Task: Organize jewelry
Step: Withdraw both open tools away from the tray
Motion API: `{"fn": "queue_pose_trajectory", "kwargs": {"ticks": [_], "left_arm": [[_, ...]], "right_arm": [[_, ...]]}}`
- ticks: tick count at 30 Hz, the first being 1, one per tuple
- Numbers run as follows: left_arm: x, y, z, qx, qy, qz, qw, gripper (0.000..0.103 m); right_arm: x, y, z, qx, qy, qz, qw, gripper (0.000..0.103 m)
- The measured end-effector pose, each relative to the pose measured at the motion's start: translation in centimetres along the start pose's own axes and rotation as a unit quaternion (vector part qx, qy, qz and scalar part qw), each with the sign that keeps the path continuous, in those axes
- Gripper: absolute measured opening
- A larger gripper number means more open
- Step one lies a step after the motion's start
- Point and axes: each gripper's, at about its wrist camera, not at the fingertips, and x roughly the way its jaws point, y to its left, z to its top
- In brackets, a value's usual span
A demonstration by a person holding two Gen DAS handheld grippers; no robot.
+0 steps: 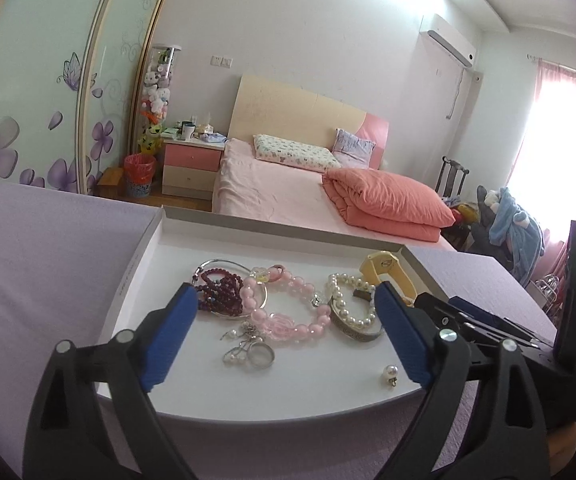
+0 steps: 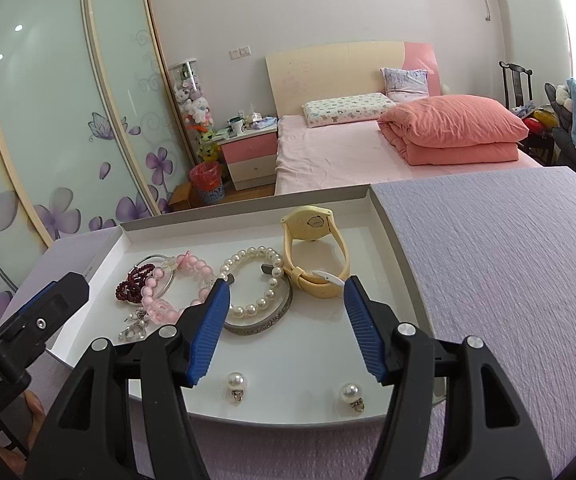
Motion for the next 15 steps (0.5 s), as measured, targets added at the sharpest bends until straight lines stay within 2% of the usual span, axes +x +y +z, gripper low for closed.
{"fn": "queue_pose_trajectory", "kwargs": {"ticks": [10,15], "left_arm": [[0.3,1.4,0.0,-0.036,0.008,-0.012,0.9993,0.092],[0.3,1.4,-0.1,-0.034,0.009,-0.013,0.9993,0.093]], "right_arm": [[0.0,-0.1,0.0,-0.002,0.001,0.001,1.0,0.064],[-0.1,-0.2,0.0,-0.003,0.0,0.001,1.0,0.065]]}}
